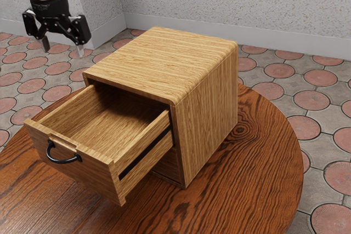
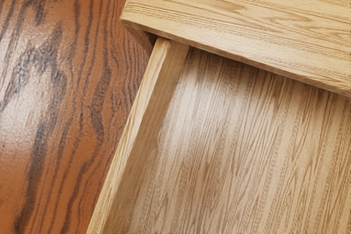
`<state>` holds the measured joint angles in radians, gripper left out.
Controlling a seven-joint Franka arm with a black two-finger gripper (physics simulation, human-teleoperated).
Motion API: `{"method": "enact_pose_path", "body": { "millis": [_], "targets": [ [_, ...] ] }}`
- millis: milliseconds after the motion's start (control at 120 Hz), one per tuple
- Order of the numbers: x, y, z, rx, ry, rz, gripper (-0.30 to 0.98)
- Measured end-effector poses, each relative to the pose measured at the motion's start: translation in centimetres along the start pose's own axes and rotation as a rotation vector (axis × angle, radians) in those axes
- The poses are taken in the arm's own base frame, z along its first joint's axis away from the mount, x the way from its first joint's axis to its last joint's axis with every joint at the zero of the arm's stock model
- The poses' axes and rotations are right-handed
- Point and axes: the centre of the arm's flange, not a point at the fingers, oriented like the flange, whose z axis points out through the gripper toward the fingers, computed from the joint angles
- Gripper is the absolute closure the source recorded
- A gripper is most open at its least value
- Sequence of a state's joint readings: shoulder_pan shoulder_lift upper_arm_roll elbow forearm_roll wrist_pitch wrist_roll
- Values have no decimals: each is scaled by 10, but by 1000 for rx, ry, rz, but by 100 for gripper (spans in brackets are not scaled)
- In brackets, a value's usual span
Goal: Push the drawer handle with one arm to close the drawer
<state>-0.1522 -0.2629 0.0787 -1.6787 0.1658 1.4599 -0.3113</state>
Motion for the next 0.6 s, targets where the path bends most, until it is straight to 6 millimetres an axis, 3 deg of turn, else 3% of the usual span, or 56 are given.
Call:
{"method": "enact_pose_path", "body": {
  "millis": [83,133,183,267,317,350,450,600],
  "targets": [
    [-9,-2,1,-8,8,4,0],
    [-23,-7,3,-15,13,7,0],
    [-41,-20,-8,-27,45,-2,0],
    [-112,-29,-26,-47,117,19,0],
    [-162,-36,-15,-61,133,28,8],
    [-183,-39,-6,-66,133,30,16],
    [-224,-37,14,-55,136,43,43],
    [-266,-33,84,-34,113,59,64]
  ]
}}
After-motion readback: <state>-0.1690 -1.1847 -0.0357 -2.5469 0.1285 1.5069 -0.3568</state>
